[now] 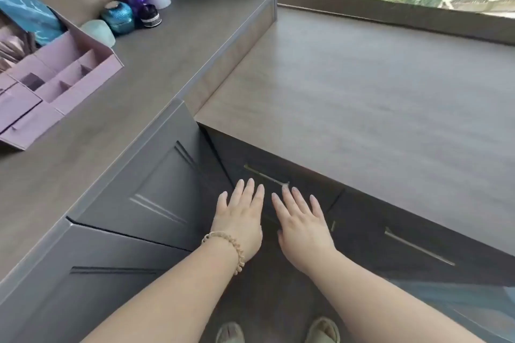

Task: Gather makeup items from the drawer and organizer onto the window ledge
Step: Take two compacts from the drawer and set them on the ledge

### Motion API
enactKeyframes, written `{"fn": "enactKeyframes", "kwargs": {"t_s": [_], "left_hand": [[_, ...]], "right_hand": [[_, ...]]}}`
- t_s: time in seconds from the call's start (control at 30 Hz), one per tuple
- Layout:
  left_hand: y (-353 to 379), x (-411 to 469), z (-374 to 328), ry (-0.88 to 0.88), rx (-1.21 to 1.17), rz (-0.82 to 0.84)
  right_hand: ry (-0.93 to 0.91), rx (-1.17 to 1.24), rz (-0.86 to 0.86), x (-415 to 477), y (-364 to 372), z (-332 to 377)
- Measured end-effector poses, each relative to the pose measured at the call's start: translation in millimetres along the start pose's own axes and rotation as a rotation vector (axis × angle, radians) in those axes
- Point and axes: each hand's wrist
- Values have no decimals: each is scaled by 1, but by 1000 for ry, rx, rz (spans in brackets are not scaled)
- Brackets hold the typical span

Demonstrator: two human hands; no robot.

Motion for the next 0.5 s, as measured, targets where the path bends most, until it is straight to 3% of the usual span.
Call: {"fn": "enactKeyframes", "kwargs": {"t_s": [0.5], "left_hand": [[55, 125, 88, 334, 21, -30]], "right_hand": [[341, -145, -92, 97, 68, 47]]}}
Point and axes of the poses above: each hand's wrist, its own x-axis towards the middle knuckle, its own y-axis out of the palm, z = x × y, and after that the axes turned 12 degrees about -x, right-handed
